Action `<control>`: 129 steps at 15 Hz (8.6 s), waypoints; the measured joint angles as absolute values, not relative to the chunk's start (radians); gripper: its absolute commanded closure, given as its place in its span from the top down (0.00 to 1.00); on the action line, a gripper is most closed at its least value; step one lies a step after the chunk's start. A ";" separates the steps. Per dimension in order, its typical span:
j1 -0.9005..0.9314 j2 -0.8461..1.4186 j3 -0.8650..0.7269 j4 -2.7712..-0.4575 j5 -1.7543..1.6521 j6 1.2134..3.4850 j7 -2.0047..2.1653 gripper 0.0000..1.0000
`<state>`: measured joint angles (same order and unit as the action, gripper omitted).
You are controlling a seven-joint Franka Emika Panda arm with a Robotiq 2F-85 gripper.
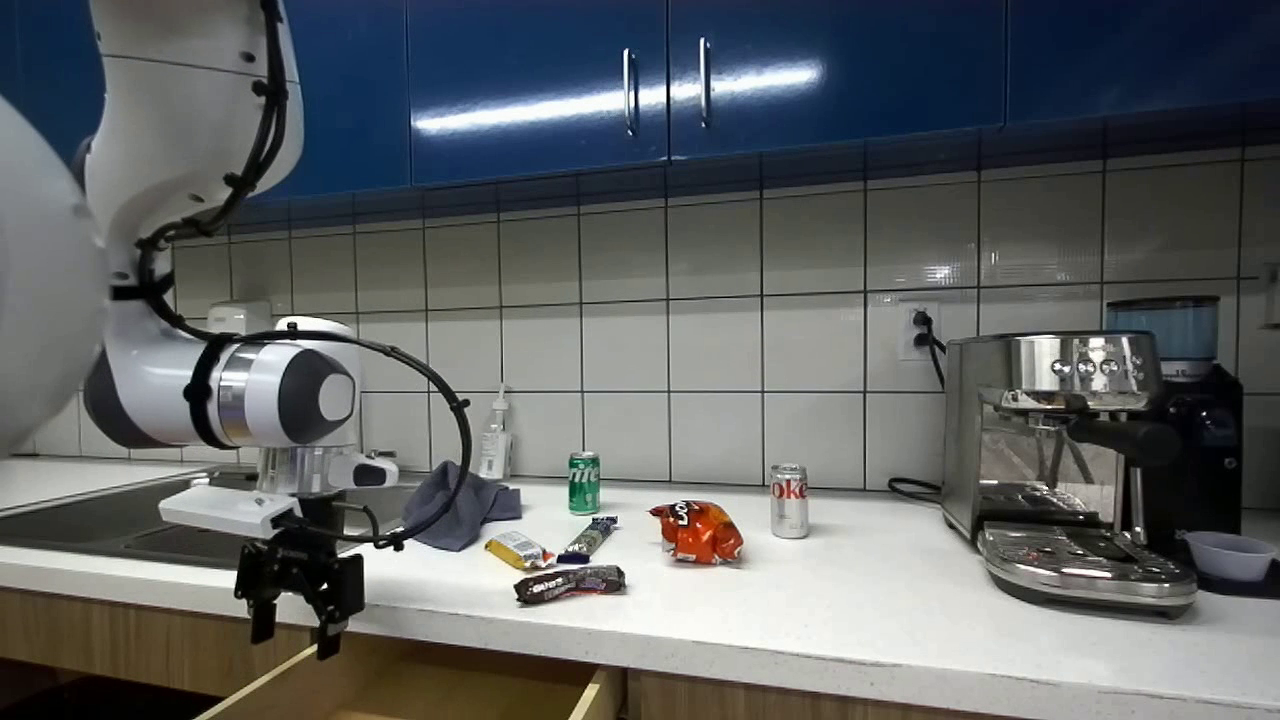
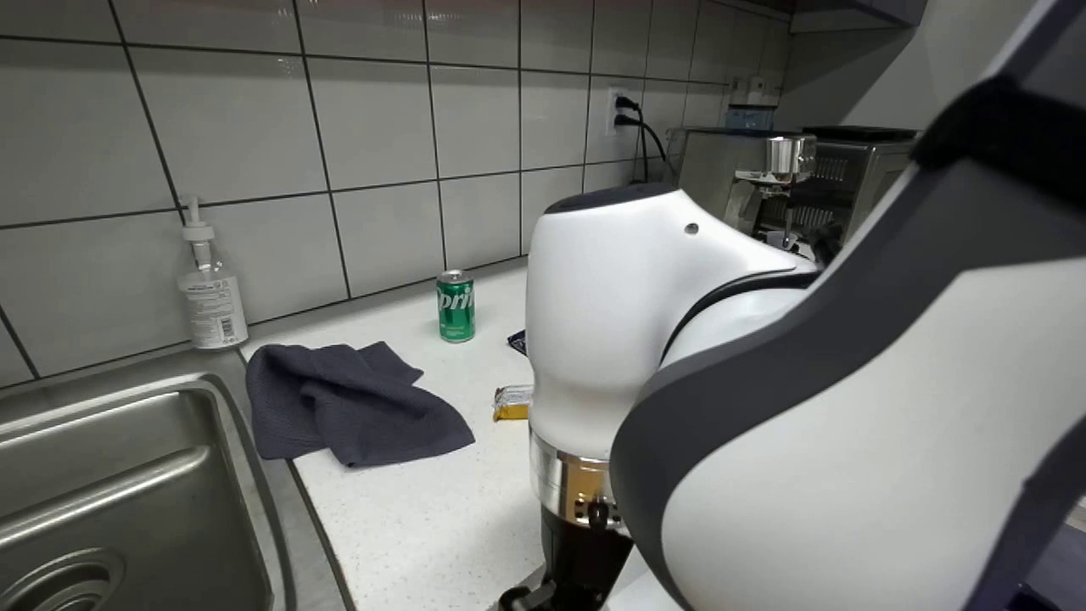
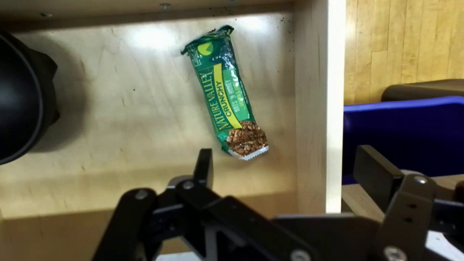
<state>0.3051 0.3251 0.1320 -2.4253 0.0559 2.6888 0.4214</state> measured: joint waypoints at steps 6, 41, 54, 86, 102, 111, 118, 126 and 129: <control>0.305 0.269 0.115 -2.425 0.056 2.694 0.421 1.00; 0.179 0.209 -0.160 -2.393 -0.131 2.691 0.808 1.00; 0.157 0.260 -0.185 -2.356 -0.153 2.691 0.874 1.00; 0.161 0.332 -0.198 -2.285 -0.151 2.691 0.877 0.04; 0.186 0.072 -0.081 -2.587 -0.155 2.687 0.903 0.04; 0.188 0.062 0.087 -2.652 0.014 2.664 0.862 0.04; 0.188 0.135 0.107 -2.625 0.069 2.662 0.805 0.04; 0.189 0.293 0.107 -2.510 0.072 2.663 0.792 0.04; 0.191 0.345 0.107 -2.475 0.072 2.663 0.791 0.40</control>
<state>0.1915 0.3452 0.1066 -2.4753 0.0719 2.6631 0.7914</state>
